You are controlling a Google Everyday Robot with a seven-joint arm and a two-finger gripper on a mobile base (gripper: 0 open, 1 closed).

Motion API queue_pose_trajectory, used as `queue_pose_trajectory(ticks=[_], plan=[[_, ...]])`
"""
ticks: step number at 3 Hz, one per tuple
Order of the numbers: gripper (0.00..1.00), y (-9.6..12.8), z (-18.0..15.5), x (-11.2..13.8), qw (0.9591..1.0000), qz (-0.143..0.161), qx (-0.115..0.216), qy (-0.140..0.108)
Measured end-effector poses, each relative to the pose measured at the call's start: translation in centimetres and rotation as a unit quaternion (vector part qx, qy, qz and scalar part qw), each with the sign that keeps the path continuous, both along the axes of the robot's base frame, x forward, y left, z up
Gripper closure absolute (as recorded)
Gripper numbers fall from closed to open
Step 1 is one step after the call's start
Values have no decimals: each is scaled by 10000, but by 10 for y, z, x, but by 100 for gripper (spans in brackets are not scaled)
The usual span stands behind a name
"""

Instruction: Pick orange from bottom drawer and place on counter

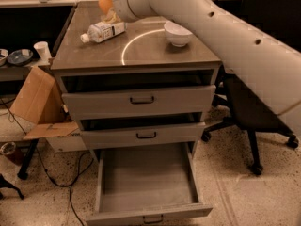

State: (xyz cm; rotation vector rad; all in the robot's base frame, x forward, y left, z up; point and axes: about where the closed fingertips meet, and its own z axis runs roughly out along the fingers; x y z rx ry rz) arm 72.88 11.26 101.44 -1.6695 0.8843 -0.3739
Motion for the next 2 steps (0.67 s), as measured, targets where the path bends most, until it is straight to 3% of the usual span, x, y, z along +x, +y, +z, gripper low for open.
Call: queue_pose_trajectory(ticks=[1,2], plan=[[97,10,-45,30,9977,248,13,625],[74,13,-65,40,9944,428,3,971]])
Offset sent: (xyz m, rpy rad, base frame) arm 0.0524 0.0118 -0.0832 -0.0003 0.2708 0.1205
